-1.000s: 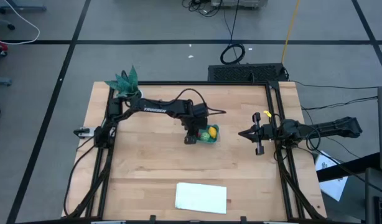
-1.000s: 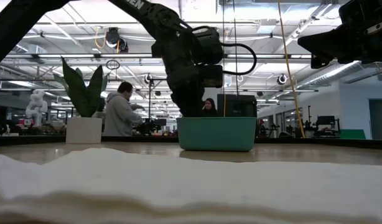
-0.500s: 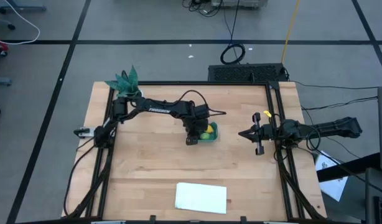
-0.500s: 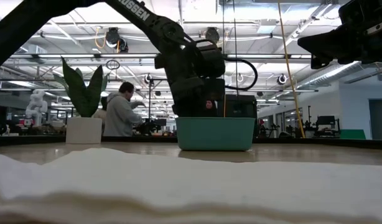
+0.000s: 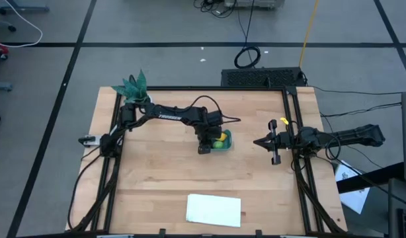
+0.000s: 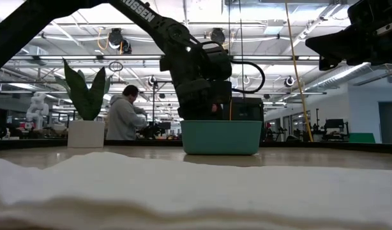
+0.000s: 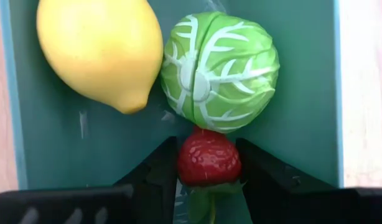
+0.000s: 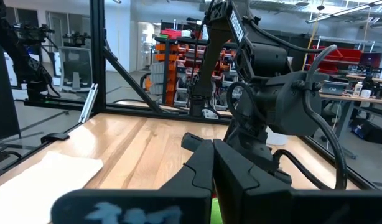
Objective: Pick and placing Produce into tupperware
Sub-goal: Put the strawberry into the bin
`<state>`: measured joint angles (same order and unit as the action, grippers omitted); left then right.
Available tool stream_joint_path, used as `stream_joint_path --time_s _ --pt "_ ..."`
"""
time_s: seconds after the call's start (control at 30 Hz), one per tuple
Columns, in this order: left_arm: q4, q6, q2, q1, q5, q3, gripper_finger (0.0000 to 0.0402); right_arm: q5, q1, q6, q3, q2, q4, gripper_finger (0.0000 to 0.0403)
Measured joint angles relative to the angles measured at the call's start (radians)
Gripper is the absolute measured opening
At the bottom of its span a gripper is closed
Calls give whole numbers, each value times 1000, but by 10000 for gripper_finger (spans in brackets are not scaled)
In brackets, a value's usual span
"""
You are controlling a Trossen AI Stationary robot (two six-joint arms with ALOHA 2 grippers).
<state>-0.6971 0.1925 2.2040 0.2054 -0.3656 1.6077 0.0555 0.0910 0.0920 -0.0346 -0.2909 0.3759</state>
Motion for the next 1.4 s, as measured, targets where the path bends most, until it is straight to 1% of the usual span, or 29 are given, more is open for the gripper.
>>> stream_joint_path --time_s 0.27,0.53,0.67,0.83,1.4 --pt "-2 -18 1 2 0 0 135 0 0 0 0 0 0 0" --pt "-5 -7 2 2 0 0 158 0 0 -1 0 0 0 0" --pt "-5 -17 2 3 -7 0 152 0 0 -1 0 0 0 0" --pt "-7 -55 4 24 -86 -1 146 0 0 -1 0 0 1 0" --pt "-11 -51 4 36 -85 -2 145 0 0 -1 0 0 1 0"
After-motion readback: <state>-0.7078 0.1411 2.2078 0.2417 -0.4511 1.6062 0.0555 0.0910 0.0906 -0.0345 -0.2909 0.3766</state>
